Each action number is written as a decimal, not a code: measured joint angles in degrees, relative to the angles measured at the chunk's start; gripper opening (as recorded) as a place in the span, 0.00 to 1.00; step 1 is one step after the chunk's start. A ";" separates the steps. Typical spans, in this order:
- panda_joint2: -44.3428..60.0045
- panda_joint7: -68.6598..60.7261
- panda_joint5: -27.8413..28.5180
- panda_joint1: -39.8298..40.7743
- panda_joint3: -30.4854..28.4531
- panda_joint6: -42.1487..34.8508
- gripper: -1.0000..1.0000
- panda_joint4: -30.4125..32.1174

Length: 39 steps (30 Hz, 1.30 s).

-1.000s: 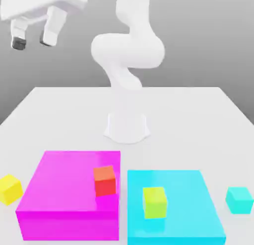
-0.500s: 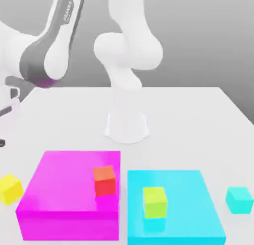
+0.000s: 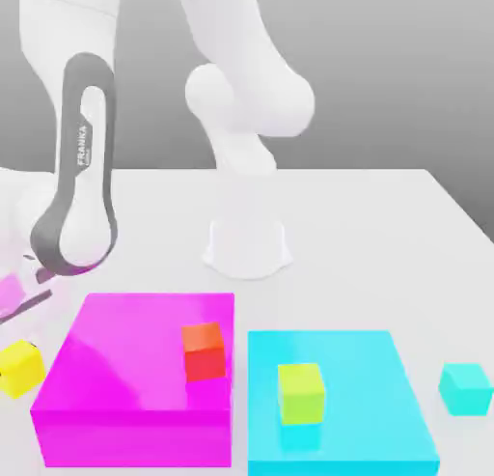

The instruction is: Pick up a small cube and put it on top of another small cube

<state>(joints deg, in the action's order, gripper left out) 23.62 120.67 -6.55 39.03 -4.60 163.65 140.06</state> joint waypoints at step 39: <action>-6.29 17.40 24.32 -48.80 30.69 -8.89 1.00 -0.15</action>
<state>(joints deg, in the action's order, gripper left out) 17.32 138.07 17.78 -9.77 26.09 154.77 139.91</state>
